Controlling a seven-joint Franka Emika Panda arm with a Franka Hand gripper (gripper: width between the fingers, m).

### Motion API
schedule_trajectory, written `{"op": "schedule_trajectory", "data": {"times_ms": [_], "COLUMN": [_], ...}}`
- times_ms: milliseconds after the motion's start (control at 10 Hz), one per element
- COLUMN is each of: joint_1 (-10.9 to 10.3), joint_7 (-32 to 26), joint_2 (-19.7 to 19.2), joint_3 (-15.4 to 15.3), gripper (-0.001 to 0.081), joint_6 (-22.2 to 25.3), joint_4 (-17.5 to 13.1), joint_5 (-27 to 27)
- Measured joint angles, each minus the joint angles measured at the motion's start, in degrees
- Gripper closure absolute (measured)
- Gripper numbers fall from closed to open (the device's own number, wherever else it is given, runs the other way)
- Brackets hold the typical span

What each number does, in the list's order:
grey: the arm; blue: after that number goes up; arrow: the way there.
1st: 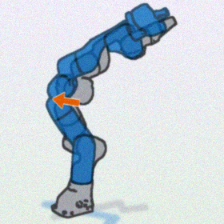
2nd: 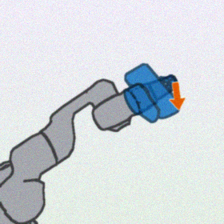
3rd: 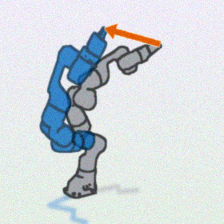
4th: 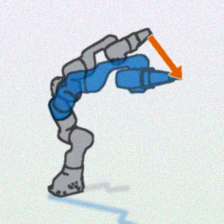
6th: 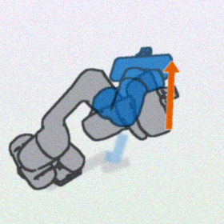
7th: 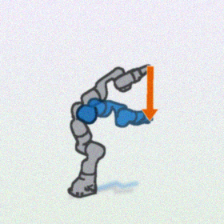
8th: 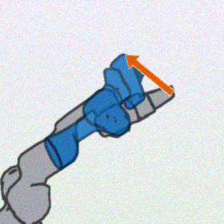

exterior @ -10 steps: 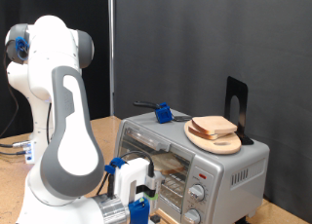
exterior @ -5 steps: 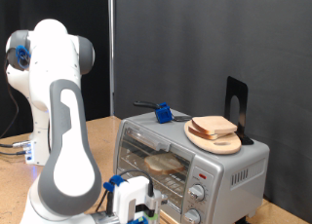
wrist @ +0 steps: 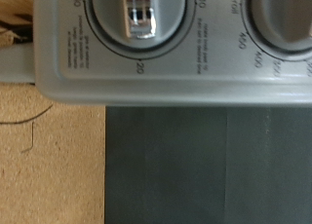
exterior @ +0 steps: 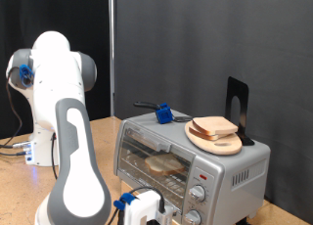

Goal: Make a piece of toast with the oven

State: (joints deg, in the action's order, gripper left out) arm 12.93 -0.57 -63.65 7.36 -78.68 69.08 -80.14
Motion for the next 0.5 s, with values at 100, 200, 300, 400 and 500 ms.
{"op": "schedule_trajectory", "data": {"times_ms": [100,200,300,400,500], "joint_1": [-0.3,-0.7,-1.2,-1.8,-2.4], "joint_7": [0.1,0.1,-0.2,-0.8,-1.4], "joint_2": [-0.7,-0.9,-1.0,-0.9,-0.8], "joint_3": [0.0,0.0,0.0,0.0,-0.1], "gripper": [0.0006,0.0006,0.0006,0.0006,0.0006], "joint_6": [0.6,1.1,1.2,1.3,1.3], "joint_4": [-0.9,-1.1,-1.1,-1.0,-0.8], "joint_5": [0.6,1.3,1.9,2.1,2.2]}}
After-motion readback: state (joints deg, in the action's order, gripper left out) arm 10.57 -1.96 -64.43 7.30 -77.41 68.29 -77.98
